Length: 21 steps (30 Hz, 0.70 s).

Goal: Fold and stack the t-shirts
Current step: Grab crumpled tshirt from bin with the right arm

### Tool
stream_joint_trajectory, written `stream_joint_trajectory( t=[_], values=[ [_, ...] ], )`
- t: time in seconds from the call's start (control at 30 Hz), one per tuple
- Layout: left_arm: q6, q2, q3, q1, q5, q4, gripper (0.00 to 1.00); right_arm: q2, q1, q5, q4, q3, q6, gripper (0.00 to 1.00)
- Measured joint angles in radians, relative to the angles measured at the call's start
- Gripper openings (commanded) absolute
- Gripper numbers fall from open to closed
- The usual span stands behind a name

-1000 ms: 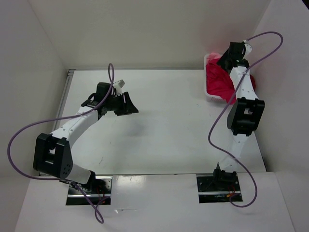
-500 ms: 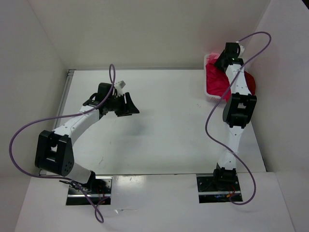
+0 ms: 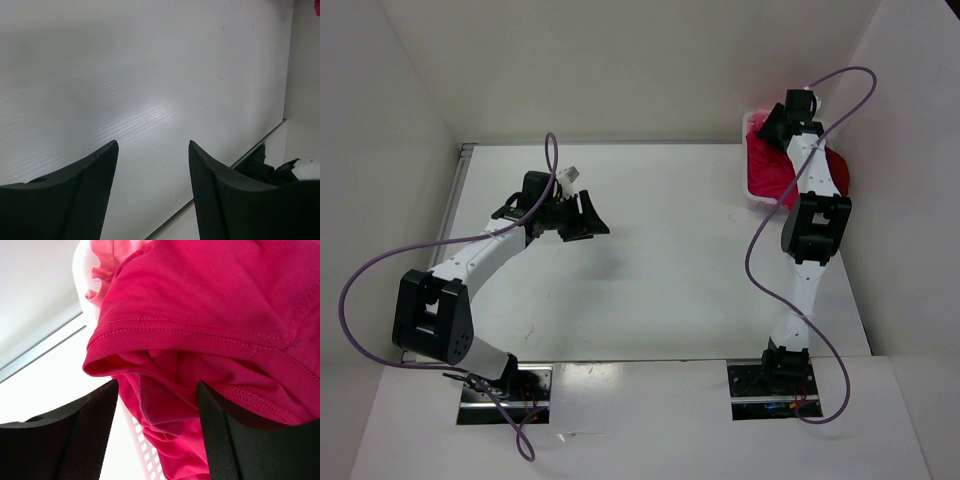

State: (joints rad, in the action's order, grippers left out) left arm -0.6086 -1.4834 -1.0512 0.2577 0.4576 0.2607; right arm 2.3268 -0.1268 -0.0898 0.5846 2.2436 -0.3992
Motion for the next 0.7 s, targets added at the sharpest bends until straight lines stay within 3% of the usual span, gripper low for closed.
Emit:
stream_joint_trajectory(
  t=[0.07, 0.1, 0.2, 0.4, 0.7],
  values=[
    [0.0, 0.0, 0.0, 0.0, 0.0, 0.0, 0.66, 0.0, -0.001, 0.002, 0.0, 0.0, 0.002, 0.6],
    [0.0, 0.0, 0.0, 0.0, 0.0, 0.0, 0.66, 0.0, -0.002, 0.006, 0.0, 0.001, 0.004, 0.47],
    [0.0, -0.001, 0.0, 0.0, -0.001, 0.0, 0.66, 0.002, -0.002, 0.023, 0.004, 0.002, 0.006, 0.26],
    [-0.001, -0.004, -0.003, 0.0, -0.011, 0.0, 0.67, 0.001, -0.002, 0.062, 0.004, 0.003, 0.004, 0.0],
    [-0.032, -0.005, -0.021, 0.0, -0.016, -0.015, 0.68, -0.099, -0.008, 0.129, 0.015, 0.006, -0.012, 0.0]
  ],
)
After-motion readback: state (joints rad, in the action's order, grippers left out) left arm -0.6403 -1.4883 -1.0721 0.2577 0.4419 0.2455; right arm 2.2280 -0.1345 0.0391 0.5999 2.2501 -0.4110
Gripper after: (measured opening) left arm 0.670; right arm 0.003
